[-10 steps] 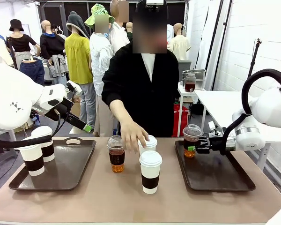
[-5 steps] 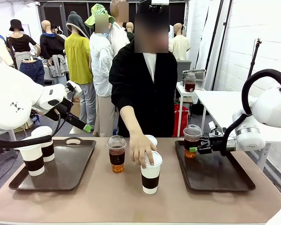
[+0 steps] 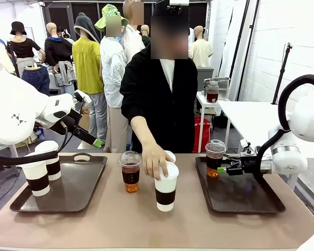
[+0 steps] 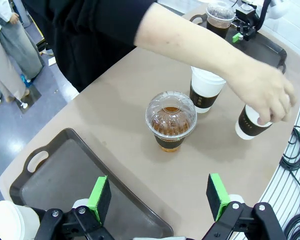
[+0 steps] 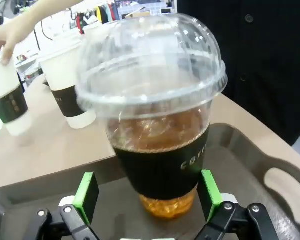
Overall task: Distribute the coffee onto the tray.
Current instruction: Pick up one iced Americano and place it on the right Handle tray, then pick up another iced Americano from the middle of the table and place it on the right Handle tray.
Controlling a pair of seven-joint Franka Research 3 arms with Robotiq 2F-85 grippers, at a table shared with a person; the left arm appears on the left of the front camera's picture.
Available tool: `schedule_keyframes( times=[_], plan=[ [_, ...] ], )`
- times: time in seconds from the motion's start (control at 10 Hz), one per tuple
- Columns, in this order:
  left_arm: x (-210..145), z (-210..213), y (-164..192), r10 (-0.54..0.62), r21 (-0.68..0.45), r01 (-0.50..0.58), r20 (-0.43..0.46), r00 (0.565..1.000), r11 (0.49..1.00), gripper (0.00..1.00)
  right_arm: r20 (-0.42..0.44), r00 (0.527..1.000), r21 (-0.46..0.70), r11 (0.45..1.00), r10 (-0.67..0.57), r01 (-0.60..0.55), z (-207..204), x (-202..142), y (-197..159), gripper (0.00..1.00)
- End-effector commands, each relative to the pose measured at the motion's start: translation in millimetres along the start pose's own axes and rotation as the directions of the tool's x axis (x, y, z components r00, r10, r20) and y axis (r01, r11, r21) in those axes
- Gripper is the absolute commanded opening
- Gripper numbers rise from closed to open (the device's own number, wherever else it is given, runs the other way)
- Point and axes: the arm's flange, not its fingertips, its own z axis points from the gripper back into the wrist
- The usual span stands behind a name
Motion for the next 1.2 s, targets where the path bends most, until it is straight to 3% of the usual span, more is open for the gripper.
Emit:
schedule_keyframes(
  times=[0.0, 0.5, 0.6, 0.7, 1.1],
  plan=[
    [-1.2, -0.2, 1.0, 0.004, -0.007, -0.004, -0.002, 1.000, 1.000, 1.00, 0.033, 0.999, -0.065, 0.998, -0.004, 0.006, 10.5, -1.6, 25.6, 1.00],
    [-1.2, -0.2, 1.0, 0.004, -0.007, -0.004, -0.002, 1.000, 1.000, 1.00, 0.033, 0.999, -0.141, 0.990, -0.015, 0.019, 29.0, -7.0, 49.5, 1.00],
    [-1.2, -0.2, 1.0, 0.004, -0.007, -0.004, -0.002, 1.000, 1.000, 1.00, -0.001, 1.000, -0.125, 0.992, -0.014, 0.014, 22.1, -4.5, 43.0, 1.00],
    [-1.2, -0.2, 1.0, 0.004, -0.007, -0.004, -0.002, 1.000, 1.000, 1.00, 0.035, 0.999, -0.099, 0.994, -0.034, 0.037, 33.0, -8.8, 44.0, 1.00],
    [-1.2, -0.2, 1.0, 0.004, -0.007, -0.004, -0.002, 1.000, 1.000, 1.00, 0.035, 0.999, -0.099, 0.994, -0.034, 0.037, 33.0, -8.8, 44.0, 1.00]
  ],
)
